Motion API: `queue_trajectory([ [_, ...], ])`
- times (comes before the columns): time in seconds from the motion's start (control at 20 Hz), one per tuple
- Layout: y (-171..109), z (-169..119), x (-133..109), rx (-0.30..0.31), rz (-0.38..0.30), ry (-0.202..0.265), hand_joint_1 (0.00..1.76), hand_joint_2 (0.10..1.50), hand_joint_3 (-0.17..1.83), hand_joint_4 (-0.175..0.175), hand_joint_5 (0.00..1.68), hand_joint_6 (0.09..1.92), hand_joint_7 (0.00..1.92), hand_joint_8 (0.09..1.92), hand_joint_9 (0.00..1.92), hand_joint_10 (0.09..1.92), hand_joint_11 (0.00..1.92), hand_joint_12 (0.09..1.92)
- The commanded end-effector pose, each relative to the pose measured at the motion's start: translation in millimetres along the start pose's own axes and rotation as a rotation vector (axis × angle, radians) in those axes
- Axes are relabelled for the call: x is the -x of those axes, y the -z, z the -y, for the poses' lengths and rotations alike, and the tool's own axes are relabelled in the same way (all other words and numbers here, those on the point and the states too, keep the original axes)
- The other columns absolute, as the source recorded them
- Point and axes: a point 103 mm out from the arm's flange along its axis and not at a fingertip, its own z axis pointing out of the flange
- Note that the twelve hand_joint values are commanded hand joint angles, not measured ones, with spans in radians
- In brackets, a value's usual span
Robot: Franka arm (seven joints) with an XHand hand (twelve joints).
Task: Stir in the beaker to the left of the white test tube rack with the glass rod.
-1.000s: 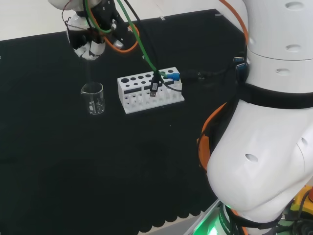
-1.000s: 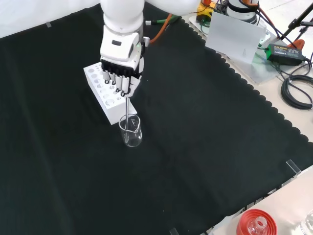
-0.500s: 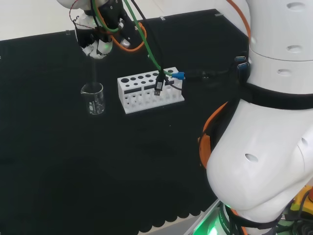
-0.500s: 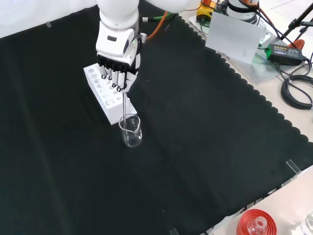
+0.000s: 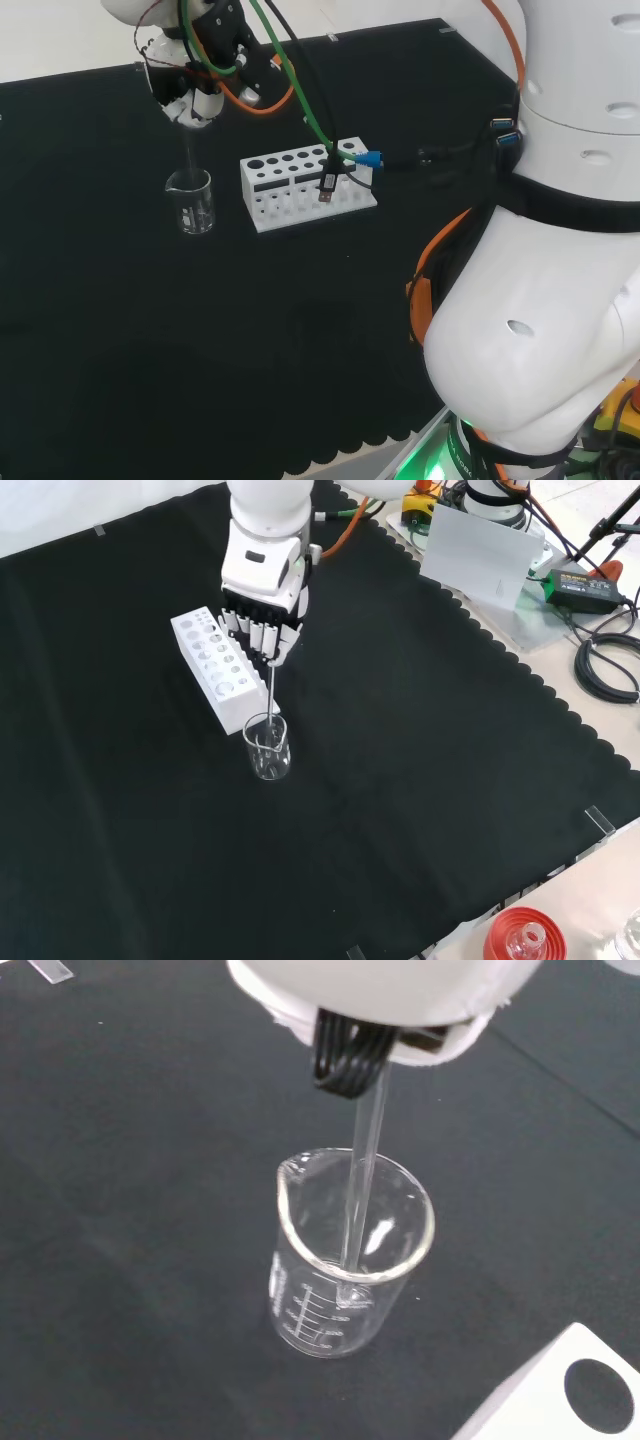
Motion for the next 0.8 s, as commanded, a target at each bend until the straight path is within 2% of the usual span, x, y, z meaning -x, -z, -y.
queue_trajectory([
  [0.05,2,-7,-8,-0.002,-0.009,0.007,1.33,0.62,0.75,-0.175,1.2,0.6,1.34,0.85,1.71,0.64,1.61,0.77],
  [0.45,5,-16,-14,0.004,-0.008,0.024,1.33,0.62,0.75,-0.175,1.2,0.6,1.34,0.85,1.71,0.64,1.61,0.77],
  [0.8,3,-32,-7,0.002,0.009,0.039,1.33,0.62,0.75,-0.175,1.2,0.6,1.34,0.85,1.71,0.64,1.61,0.77],
])
